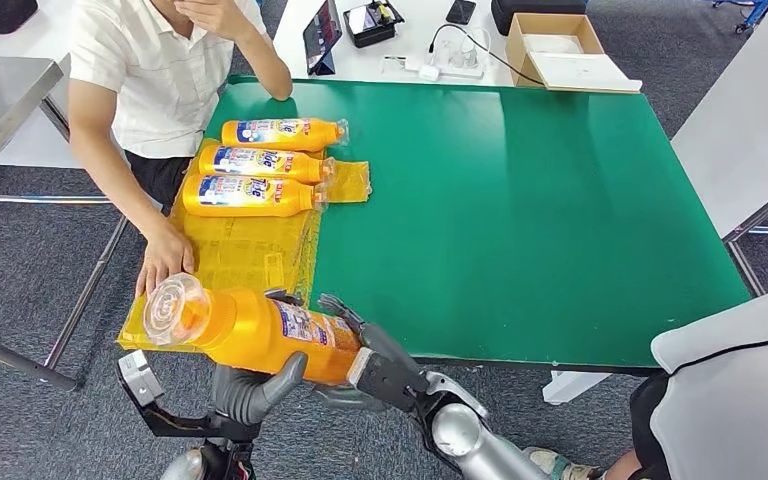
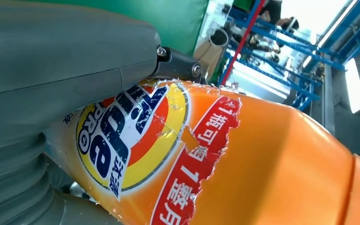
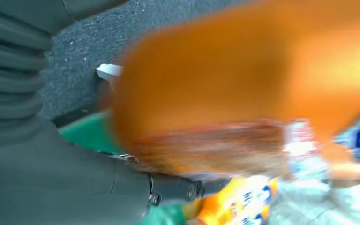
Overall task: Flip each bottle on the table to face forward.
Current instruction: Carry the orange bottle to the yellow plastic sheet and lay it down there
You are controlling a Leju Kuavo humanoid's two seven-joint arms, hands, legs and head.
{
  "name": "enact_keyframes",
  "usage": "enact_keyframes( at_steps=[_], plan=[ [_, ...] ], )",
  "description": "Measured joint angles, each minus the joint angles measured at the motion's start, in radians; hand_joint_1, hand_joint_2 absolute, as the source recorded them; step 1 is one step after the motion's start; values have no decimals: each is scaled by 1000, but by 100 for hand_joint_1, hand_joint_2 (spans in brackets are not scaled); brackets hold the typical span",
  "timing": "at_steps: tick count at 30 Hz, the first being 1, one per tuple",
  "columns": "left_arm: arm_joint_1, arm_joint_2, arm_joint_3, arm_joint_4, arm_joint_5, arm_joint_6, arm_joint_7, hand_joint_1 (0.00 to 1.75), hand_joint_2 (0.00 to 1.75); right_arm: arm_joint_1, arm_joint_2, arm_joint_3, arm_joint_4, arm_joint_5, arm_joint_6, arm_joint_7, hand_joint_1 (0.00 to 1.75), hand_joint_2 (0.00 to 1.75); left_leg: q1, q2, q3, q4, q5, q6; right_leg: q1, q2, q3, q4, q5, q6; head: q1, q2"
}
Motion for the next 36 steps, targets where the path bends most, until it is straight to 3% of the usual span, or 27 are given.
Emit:
enact_keyframes(
  at_steps=[6, 10, 14, 19, 25, 29, 36],
  plan=[
    [1, 1, 38, -1, -104, 105, 10, 175, 175, 95, -19, -59, -34, 24, -35, -15, 0, 0, 0, 0, -1, 0, 0, 0, 0, 0, -1, 0, 0, 0, 0, 0],
    [2, 2, 76, -1, -234, 263, 29, 175, 175, 164, -34, -99, -80, 87, -77, -9, 0, 0, 0, 0, -1, 0, 0, 0, 0, 0, -1, 0, 0, 0, 0, 0],
    [-6, 5, 134, 4, -240, 294, 55, 175, 175, 235, -56, -127, -134, 102, -61, -32, 0, 0, 0, 0, -2, 0, 0, 0, 0, 0, -2, 0, 0, 0, 0, 0],
    [-93, 8, 191, 84, -552, 496, 77, 175, 175, 256, -49, -136, -162, 121, -85, -81, 0, 0, 0, -1, -1, 0, 1, 0, 0, 0, -1, 0, 0, 0, 0, 0],
    [-178, 11, 224, 203, -682, 530, 112, 175, 175, 257, -29, -144, -187, 118, -90, -89, 0, 0, 0, 0, 0, 0, 2, 0, 0, 0, -1, 1, 1, 0, 0, 0],
    [-234, 16, 228, 285, -926, 584, 187, 175, 175, 259, -23, -148, -196, 116, -91, -94, 0, 0, 0, -1, -1, 0, 2, 0, 0, 0, -1, 0, 1, 0, 0, 0],
    [-421, 20, 214, 564, -1239, 530, 335, 175, 175, 254, 8, -160, -199, 90, -64, -109, 0, 0, 0, 0, -1, 0, 2, -1, 0, 0, -1, 1, 1, 0, 0, 0]
  ],
)
